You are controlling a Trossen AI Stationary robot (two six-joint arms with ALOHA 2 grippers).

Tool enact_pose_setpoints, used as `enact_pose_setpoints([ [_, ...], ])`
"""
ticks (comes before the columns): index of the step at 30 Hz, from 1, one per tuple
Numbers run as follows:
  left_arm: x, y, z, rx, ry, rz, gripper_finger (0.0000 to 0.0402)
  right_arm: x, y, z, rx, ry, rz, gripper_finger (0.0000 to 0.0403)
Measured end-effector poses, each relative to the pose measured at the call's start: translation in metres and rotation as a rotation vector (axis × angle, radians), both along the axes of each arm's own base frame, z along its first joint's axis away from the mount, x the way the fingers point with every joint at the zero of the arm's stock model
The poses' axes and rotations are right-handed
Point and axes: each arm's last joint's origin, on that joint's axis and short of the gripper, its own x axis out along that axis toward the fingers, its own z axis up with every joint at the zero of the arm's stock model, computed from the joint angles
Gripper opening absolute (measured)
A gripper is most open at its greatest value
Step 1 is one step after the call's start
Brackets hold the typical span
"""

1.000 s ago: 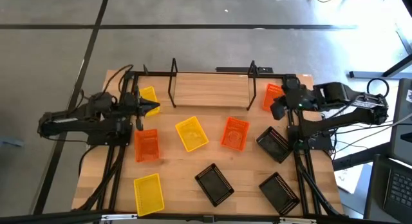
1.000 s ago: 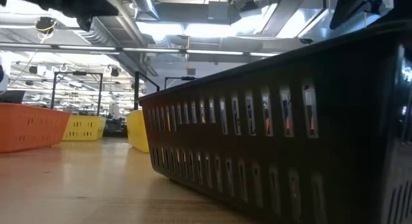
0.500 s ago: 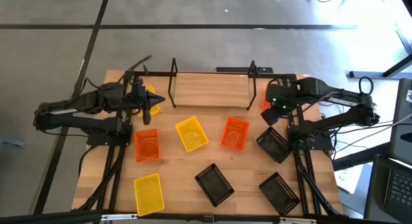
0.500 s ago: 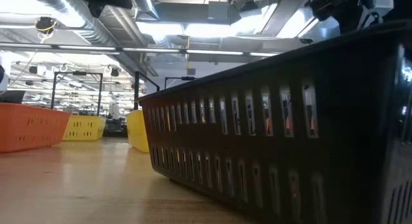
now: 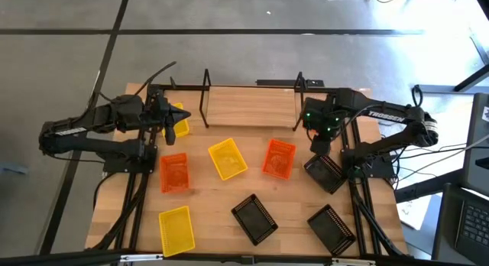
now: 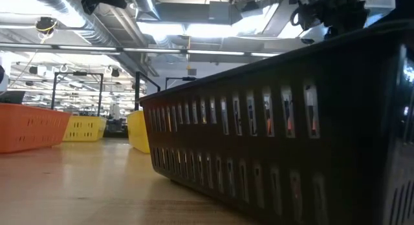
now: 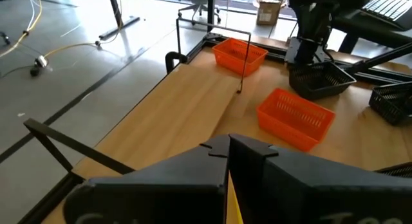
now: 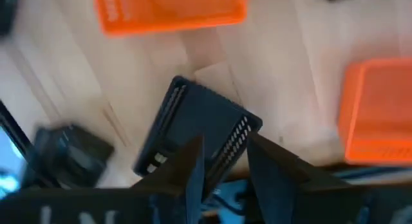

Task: Stack baskets on shelf by color
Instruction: Put the top black bin on the shelf

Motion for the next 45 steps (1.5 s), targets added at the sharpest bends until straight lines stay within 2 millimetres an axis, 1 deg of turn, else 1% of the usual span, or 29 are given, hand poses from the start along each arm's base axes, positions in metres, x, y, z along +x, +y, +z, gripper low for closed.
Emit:
enact_pose_setpoints([
  [3, 0.000, 0.000, 0.000, 0.002, 0.001, -0.001, 0.0000, 0.007, 0.006, -0.005, -0.005, 0.004, 0.179, 0.0119],
  [5, 0.000, 0.000, 0.000, 0.002, 0.002, -0.001, 0.0000, 0.010, 0.010, -0.011, -0.003, 0.012, 0.267, 0.0119],
  [9, 0.000, 0.000, 0.000, 0.002, 0.001, -0.002, 0.0000, 0.018, 0.020, -0.033, 0.006, 0.044, 0.406, 0.0119],
  [13, 0.000, 0.000, 0.000, 0.002, 0.001, -0.003, 0.0000, 0.022, 0.027, -0.056, 0.019, 0.082, 0.488, 0.0119],
  [18, 0.000, 0.000, 0.000, 0.001, 0.002, -0.004, 0.0000, 0.023, 0.031, -0.077, -0.022, 0.128, 0.520, 0.0119],
  [28, 0.000, 0.000, 0.000, 0.005, 0.004, -0.006, 0.0000, 0.023, 0.031, -0.111, -0.019, 0.170, 0.525, 0.0119],
  [36, 0.000, 0.000, 0.000, 0.005, 0.002, -0.006, 0.0000, 0.025, 0.030, -0.125, -0.058, 0.110, 0.526, 0.0119],
  [45, 0.000, 0.000, 0.000, 0.006, 0.000, -0.006, 0.0000, 0.019, 0.031, -0.143, -0.058, 0.102, 0.546, 0.0114],
])
